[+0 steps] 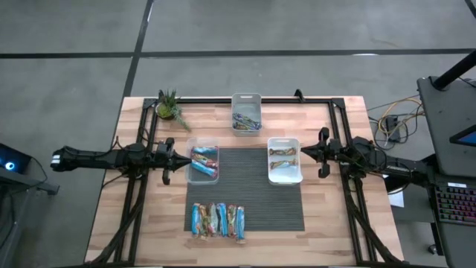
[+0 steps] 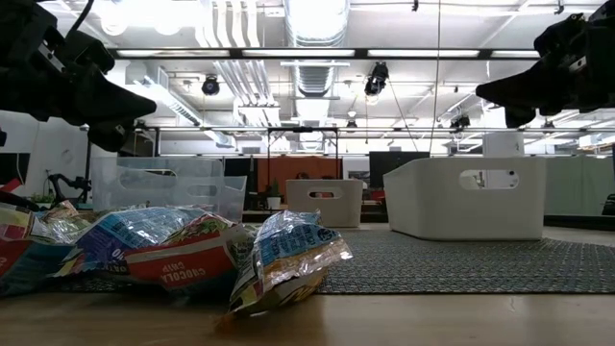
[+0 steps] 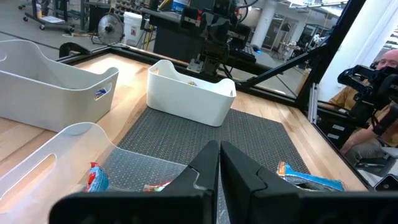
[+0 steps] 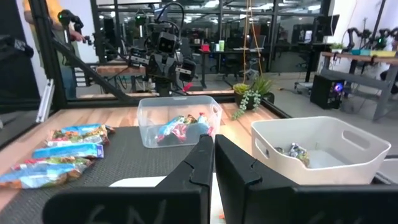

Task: Pick and place Granola Bars by type
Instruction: Put the yellow granola bar into the white bin

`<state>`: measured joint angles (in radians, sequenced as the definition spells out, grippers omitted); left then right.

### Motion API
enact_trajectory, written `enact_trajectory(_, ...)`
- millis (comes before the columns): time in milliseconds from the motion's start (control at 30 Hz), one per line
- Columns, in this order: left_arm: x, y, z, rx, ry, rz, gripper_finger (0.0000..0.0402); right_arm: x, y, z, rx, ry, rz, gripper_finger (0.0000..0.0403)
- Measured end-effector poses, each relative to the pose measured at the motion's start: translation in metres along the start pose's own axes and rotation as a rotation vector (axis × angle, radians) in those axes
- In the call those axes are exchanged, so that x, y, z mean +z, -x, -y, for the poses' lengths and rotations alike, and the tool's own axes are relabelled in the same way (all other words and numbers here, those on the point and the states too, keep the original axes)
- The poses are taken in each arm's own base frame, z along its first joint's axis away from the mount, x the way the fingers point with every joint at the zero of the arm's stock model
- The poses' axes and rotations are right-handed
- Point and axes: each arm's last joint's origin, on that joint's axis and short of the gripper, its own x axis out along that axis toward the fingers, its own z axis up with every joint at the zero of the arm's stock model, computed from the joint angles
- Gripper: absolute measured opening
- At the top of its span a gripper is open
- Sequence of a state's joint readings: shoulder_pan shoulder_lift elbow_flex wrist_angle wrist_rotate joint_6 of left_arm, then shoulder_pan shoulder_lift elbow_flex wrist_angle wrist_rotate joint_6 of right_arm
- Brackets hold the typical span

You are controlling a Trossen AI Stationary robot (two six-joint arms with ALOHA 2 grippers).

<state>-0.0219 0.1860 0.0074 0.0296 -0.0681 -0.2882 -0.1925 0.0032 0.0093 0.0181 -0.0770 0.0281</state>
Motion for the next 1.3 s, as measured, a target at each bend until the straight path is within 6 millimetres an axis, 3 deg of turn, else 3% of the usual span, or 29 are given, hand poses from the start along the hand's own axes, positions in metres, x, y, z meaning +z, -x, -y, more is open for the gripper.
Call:
enact_trajectory(300,0.0,0.0,0.0,0.0,0.0,0.0,0.0,0.0,0.0,0.0,0.0,0.115,0.0,0.0009)
enact_trajectory(1300,0.0002,0.0,0.0,0.0,0.0,0.002,0.0,0.0,0.0,0.0,0.0,0.111,0.0,0.0009)
